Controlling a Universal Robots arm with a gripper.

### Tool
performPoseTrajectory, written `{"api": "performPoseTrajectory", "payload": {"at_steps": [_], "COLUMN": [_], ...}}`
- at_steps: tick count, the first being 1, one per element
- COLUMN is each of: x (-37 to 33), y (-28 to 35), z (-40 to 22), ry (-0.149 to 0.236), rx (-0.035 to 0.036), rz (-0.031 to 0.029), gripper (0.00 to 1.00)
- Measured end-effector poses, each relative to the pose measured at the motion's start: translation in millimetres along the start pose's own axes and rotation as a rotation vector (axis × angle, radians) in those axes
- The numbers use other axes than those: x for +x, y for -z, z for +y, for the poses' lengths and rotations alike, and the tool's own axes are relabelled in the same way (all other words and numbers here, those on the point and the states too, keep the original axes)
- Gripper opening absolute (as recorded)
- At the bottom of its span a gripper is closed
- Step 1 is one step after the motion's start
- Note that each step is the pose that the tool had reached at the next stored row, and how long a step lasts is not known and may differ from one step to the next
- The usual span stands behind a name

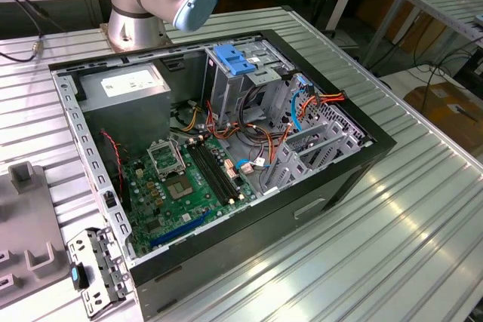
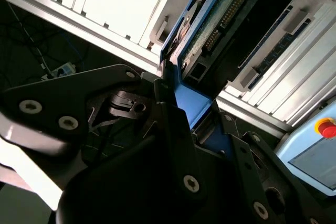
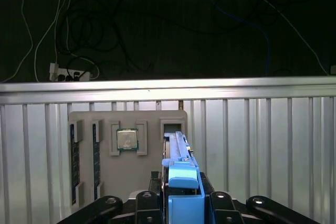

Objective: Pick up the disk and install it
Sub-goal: 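Pick up the disk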

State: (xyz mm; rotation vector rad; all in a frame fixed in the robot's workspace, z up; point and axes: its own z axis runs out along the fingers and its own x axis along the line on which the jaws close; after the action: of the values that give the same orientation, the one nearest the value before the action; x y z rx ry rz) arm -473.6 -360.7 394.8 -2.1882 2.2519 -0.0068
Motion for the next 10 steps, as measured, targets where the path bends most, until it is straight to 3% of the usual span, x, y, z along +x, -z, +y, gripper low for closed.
{"api": "performPoseTrajectory", "payload": {"at_steps": [10], "x": [0.0], "y": [7.7], "z": [0.0], "ry": [0.0], "rx": [-0.0001], "rz": [0.0006], "gripper": [0.37]}}
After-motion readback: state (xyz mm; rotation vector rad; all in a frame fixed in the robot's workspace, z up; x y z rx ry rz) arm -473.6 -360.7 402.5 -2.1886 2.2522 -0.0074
